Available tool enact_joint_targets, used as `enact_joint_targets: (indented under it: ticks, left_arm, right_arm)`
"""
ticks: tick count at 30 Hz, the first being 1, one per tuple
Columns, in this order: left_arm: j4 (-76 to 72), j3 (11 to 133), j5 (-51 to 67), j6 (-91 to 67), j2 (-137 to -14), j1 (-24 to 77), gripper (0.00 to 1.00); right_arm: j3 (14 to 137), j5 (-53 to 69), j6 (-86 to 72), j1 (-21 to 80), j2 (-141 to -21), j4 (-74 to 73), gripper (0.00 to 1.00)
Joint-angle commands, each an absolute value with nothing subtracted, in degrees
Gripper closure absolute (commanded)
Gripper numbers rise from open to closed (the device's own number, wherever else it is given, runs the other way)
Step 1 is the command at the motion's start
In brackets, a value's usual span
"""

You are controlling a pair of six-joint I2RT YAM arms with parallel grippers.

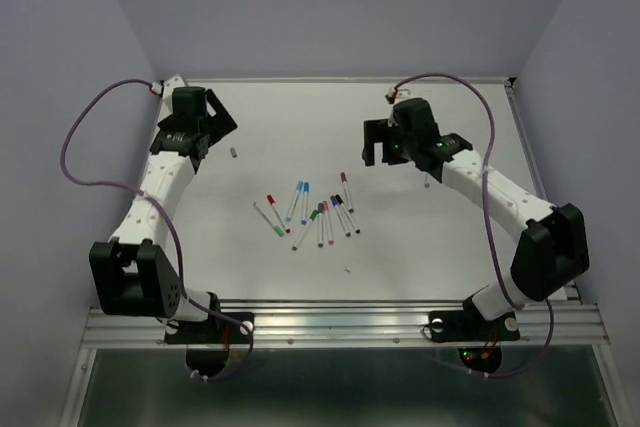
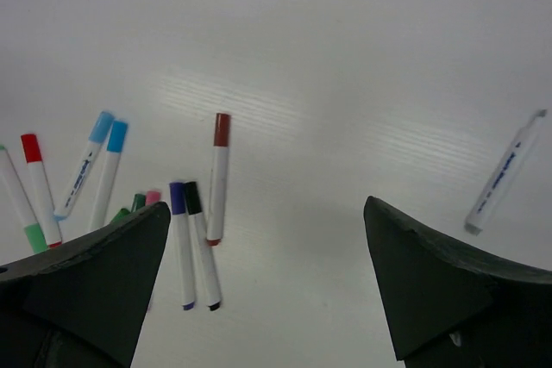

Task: Open the pen caps

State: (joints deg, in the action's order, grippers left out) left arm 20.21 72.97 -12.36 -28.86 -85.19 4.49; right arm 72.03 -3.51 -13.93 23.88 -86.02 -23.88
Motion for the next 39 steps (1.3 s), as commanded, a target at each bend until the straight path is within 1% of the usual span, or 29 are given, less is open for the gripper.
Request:
enact_joint_targets:
  ticks: [1,3,7,15,22,31,33,37,39]
  left_arm:
    - [17.5,64.7,-11.3,-31.1,-75.8,5.0,0.01]
    - [17.0,60.8,-10.6,-32.3,-73.4,5.0,0.01]
    - [16.3,57.7,-9.2,-33.0,-70.1,5.0,0.01]
    - [15.2,56.1,-7.6,-32.8,-68.0,5.1,0.01]
    - [14.0,54.9,-6.9,-32.4,-67.0,5.1,0.01]
    - [13.5,54.7,-6.8,-32.4,-66.6,5.1,0.01]
    - [13.5,54.8,-6.8,-32.4,-66.7,5.1,0.01]
    - [13.4,54.8,-6.9,-32.3,-66.9,5.1,0.01]
    - [13.4,54.8,-6.9,-32.3,-66.8,5.1,0.01]
  right_arm:
    - [73.9,-15.4,-19.0,32.1,-91.0,-24.7,0.0]
    - [76.9,-17.2,-22.0,35.1,-95.8,-25.0,0.0]
    - [83.3,-22.1,-26.9,37.6,-103.7,-29.3,0.0]
    - [90.1,-22.4,-27.8,40.3,-114.9,-33.4,0.0]
    - [90.5,-21.1,-28.5,40.3,-118.2,-33.7,0.0]
    - [89.4,-23.6,-30.6,40.3,-120.2,-35.6,0.0]
    - [88.9,-23.8,-30.8,40.3,-120.2,-35.6,0.04]
    - [87.1,-22.2,-30.9,40.3,-120.1,-35.6,0.21]
    - [85.7,-20.3,-30.9,40.3,-119.5,-35.7,0.22]
